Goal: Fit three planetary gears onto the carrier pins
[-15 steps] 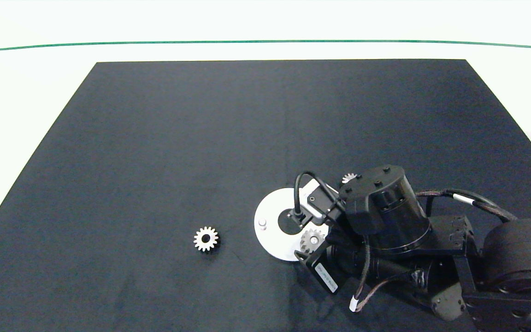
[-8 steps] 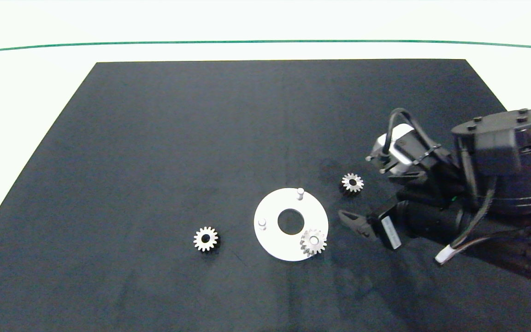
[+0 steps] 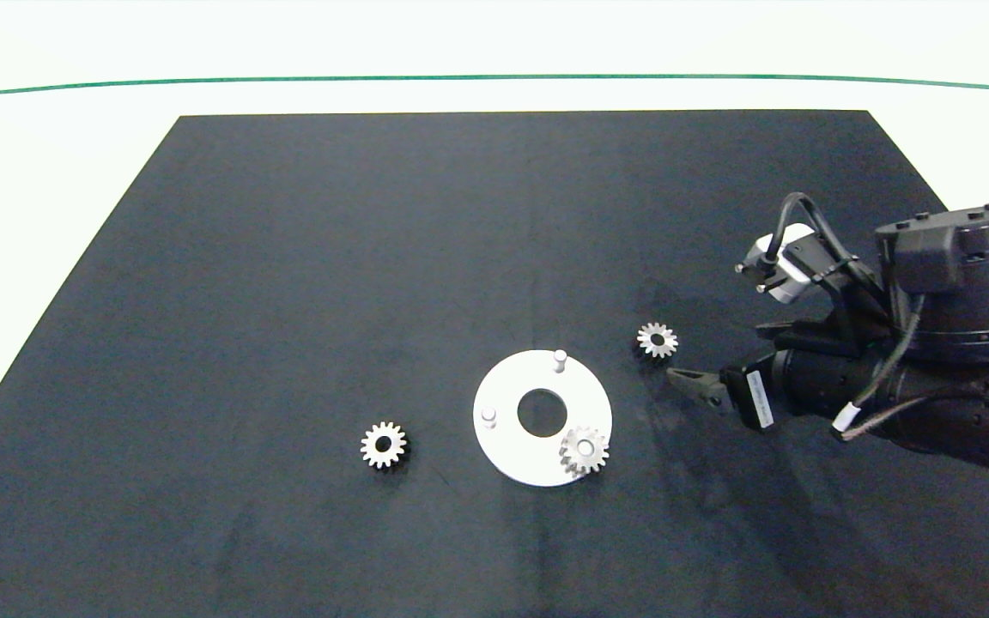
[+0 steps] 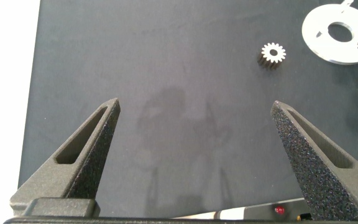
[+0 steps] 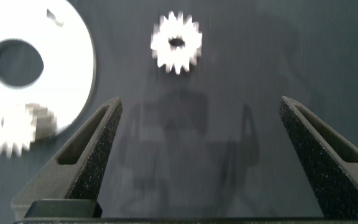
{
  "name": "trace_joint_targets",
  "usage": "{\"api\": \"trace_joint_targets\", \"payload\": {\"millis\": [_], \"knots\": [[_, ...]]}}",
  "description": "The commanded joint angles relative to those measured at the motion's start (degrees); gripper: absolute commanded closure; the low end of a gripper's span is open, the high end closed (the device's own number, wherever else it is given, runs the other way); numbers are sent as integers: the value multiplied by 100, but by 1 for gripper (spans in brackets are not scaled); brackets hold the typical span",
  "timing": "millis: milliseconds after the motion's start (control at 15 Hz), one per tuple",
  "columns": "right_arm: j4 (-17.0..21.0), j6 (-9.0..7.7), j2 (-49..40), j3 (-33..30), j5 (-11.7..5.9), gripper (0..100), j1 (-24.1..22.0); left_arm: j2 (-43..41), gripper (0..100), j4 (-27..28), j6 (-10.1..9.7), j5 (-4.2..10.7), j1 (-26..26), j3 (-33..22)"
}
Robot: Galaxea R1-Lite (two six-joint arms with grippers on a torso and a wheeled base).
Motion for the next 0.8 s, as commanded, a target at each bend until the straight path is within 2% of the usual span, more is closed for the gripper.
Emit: {"api": "trace_joint_targets", "payload": {"millis": [67, 400, 600, 800], "knots": [[-39, -29, 638, -447, -25, 0, 16, 5, 0, 13, 4, -1, 1, 3], [-30, -38, 945, -658, -7, 0, 77, 13, 0, 13, 4, -1, -8, 12], [198, -21, 1121, -922, -7, 0, 86, -4, 0, 13, 4, -1, -8, 12], [225, -12, 1323, -1141, -7, 0, 77, -4, 0, 13, 4, -1, -8, 3]]}}
